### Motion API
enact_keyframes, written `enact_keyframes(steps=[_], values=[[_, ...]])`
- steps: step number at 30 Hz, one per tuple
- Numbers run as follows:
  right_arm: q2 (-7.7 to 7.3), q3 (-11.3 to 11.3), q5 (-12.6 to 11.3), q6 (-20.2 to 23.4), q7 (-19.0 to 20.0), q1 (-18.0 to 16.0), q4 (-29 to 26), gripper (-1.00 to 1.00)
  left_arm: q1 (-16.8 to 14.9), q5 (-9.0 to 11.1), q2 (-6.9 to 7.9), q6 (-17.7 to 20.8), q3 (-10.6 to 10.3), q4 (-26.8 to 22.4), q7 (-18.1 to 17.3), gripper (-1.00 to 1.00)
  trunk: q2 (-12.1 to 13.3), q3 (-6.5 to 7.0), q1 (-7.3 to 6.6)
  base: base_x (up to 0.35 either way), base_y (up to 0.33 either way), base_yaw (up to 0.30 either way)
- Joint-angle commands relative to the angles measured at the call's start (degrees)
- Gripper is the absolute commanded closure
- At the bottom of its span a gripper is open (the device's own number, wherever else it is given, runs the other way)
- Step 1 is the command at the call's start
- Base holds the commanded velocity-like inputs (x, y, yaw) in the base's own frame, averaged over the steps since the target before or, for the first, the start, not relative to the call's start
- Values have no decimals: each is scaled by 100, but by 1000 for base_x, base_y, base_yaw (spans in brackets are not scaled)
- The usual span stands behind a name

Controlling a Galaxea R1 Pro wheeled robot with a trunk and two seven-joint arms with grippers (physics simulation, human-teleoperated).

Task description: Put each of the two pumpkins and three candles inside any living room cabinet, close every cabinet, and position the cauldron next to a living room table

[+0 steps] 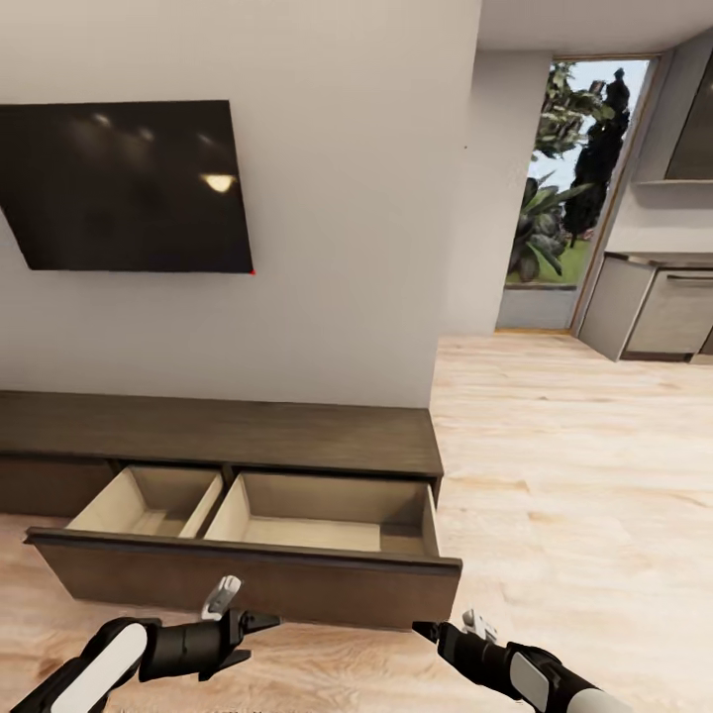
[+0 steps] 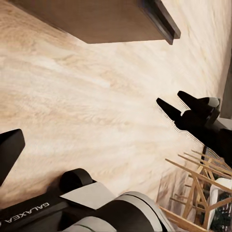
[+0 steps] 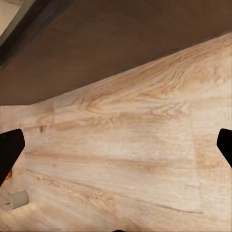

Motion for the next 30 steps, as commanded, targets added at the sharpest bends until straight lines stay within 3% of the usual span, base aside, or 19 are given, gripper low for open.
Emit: enact_keyframes(steps=[1, 9, 30], values=[[-4, 37, -57, 38, 7, 1, -5, -100, -7, -37, 4, -42, -15, 26, 3, -100, -1, -5, -2, 0, 0, 289], [-4, 38, -50, 23, 6, 1, -6, -100, -16, -96, -3, -181, -11, 149, 396, -100, -1, -5, -2, 0, 0, 291], [13, 45, -49, -73, -6, -2, 0, -100, -18, -113, 2, -214, -13, 160, 446, -100, 79, 31, -45, 0, 0, 292]])
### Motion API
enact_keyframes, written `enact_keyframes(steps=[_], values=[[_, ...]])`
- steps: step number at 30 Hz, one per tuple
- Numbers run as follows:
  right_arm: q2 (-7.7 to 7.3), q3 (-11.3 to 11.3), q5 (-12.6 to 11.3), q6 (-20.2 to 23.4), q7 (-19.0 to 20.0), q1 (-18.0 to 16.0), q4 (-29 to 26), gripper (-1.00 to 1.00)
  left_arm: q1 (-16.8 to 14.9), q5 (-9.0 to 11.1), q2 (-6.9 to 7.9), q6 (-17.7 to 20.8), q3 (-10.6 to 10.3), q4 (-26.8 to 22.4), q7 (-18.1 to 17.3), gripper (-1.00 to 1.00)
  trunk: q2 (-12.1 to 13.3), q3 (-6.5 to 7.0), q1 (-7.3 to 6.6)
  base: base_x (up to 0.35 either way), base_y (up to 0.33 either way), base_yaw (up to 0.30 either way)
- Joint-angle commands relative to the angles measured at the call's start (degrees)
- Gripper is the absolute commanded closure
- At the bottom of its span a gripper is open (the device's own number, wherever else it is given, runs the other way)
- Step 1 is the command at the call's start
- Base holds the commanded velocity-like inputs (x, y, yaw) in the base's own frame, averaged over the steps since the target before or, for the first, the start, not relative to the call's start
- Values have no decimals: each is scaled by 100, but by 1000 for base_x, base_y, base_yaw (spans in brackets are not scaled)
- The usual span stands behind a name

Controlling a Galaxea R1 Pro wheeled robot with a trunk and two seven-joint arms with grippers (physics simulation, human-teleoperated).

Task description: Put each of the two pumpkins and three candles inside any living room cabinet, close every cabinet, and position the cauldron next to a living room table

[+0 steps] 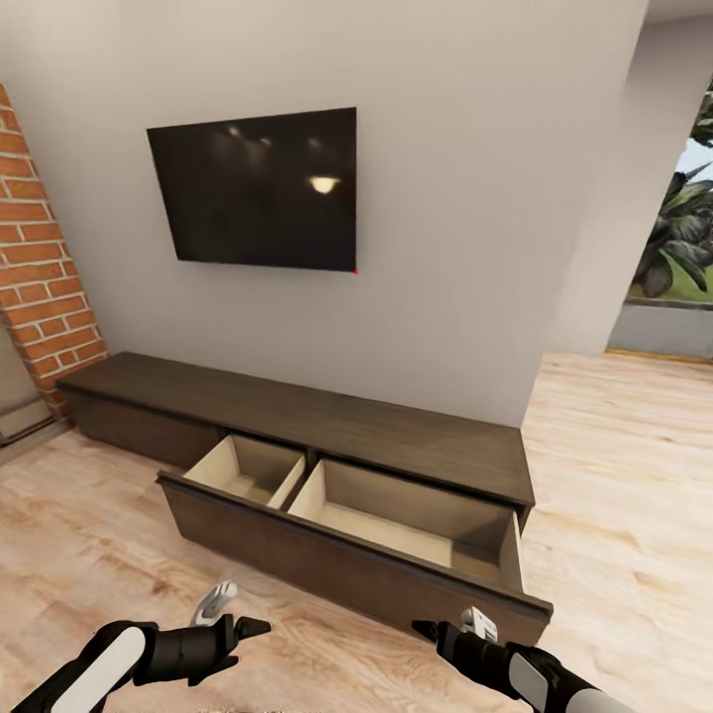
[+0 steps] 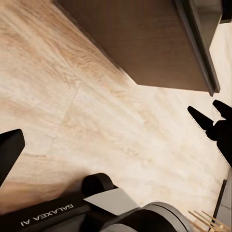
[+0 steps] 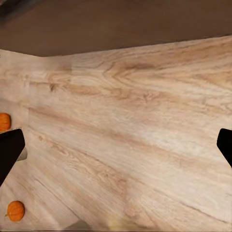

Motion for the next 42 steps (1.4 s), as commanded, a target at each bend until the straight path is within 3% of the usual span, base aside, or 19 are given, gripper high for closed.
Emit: enact_keyframes(steps=[1, 19, 22, 38, 42], values=[[-4, 37, -59, 39, 2, 0, -7, -100, -9, -14, 1, 2, -16, 4, -21, -100, 39, 13, -23, 0, 0, 292], [-3, 46, -59, 35, -7, 0, -10, -100, -15, -10, -134, -49, -9, -30, 905, -100, 761, 336, -419, 0, 0, 292], [-3, 46, -59, 35, -7, 1, -9, -100, -15, -10, -135, -223, -14, -4, 933, -100, 881, 390, -485, 0, 0, 292], [-3, 46, -54, 35, -7, 0, -12, -100, -15, -10, -135, -270, -16, 4, 941, -100, 1523, 677, -836, 0, 0, 292], [-3, 41, 98, 35, -7, 0, -9, -100, -15, -10, -135, -270, -16, 4, 941, -100, 1683, 749, -924, 0, 0, 292]])
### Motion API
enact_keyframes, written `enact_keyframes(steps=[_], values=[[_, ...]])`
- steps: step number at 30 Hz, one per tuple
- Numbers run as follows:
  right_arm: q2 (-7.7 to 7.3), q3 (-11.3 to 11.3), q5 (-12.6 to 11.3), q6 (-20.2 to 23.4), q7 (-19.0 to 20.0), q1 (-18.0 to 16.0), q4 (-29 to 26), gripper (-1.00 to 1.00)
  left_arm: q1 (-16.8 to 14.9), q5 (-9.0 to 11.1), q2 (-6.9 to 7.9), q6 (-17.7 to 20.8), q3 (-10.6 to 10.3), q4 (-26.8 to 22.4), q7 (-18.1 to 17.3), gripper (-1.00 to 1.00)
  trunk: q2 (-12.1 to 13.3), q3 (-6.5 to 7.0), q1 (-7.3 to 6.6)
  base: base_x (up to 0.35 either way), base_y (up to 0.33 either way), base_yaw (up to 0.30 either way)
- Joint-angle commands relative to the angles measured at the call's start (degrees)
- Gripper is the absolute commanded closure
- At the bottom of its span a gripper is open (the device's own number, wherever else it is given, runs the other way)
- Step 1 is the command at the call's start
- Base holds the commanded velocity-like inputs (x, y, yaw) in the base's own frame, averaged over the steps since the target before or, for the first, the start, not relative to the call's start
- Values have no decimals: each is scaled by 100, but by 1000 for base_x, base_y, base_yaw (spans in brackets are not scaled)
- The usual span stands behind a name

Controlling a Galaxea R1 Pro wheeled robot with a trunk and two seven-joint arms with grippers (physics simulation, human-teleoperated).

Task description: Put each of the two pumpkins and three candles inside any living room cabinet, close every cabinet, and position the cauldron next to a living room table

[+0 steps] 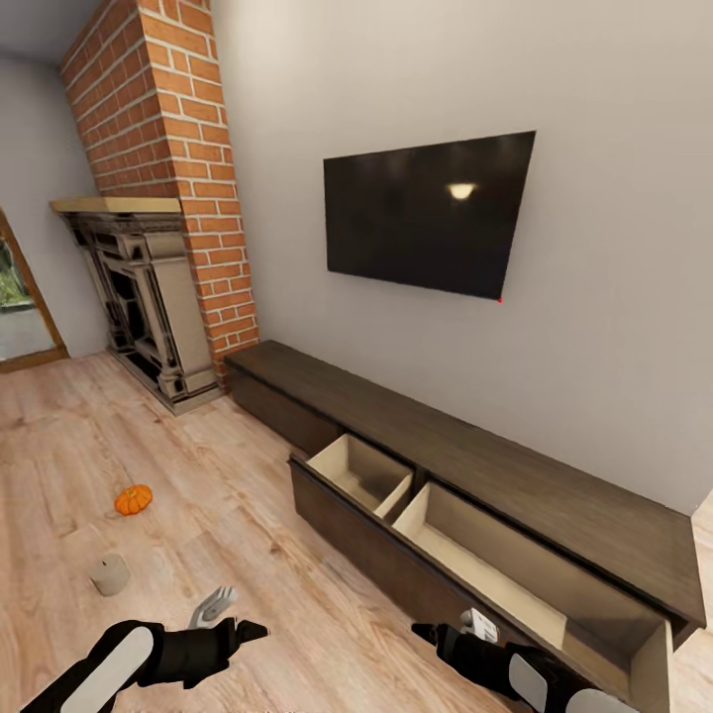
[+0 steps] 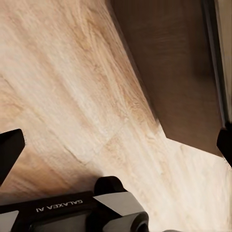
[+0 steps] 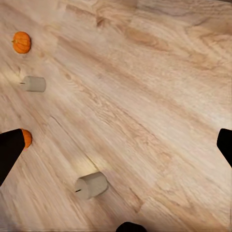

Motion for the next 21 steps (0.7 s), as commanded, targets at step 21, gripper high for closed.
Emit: enact_keyframes(steps=[21], values=[[-4, 33, 33, 40, 8, 1, -7, -100, -7, -20, 7, -3, -7, 3, -29, -100, 119, 49, -67, 0, 23, 292]])
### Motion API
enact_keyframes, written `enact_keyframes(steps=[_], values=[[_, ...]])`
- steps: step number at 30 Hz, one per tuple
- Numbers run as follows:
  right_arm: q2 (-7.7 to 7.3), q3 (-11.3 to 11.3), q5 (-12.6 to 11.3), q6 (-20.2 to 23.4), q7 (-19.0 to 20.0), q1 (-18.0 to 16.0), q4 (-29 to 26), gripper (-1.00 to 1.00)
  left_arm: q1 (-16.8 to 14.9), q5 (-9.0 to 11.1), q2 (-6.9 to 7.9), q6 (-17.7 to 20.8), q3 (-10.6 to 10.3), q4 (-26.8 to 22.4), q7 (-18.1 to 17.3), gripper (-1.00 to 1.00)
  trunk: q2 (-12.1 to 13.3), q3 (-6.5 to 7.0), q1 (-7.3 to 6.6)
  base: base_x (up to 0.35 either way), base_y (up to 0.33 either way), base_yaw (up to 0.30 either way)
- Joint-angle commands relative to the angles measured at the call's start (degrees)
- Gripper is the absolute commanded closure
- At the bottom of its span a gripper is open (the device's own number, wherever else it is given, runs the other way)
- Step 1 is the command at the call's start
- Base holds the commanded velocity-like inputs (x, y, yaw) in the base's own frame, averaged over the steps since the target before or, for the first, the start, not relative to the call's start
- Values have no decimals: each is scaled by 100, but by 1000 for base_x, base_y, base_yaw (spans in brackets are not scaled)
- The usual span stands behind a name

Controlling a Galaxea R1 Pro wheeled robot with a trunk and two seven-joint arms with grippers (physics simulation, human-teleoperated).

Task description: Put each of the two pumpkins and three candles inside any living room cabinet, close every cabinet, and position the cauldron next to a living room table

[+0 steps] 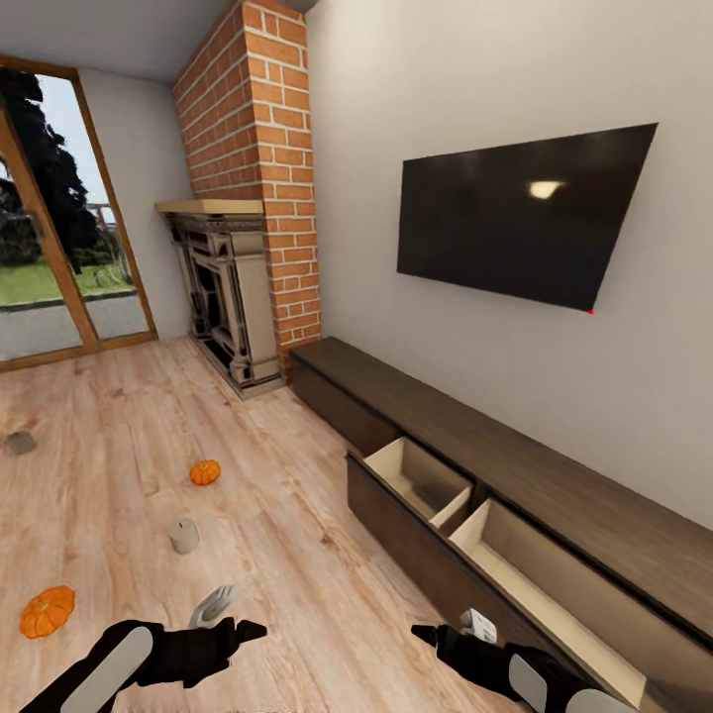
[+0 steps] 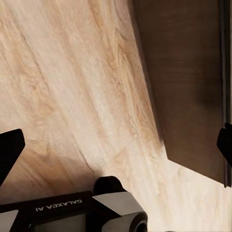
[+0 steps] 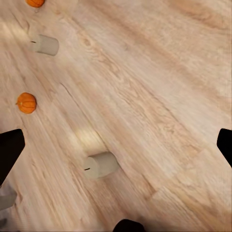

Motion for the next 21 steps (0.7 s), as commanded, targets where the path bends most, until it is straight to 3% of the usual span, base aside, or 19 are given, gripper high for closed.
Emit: enact_keyframes(steps=[1, 12, 21], values=[[-4, 36, -59, 40, 8, 1, -7, -100, -8, -18, 3, 2, -15, 4, -30, -100, -3, -5, -1, 0, 129, 292], [-4, 36, -59, 40, 5, -1, -9, -100, -8, -18, 8, 2, -15, 4, -30, -100, -3, -5, -1, 6, 160, 292], [-4, 36, -59, 40, -1, -2, -8, -100, -8, -18, 6, 0, -15, 4, -32, -100, -3, -5, -1, 116, 134, 292]])
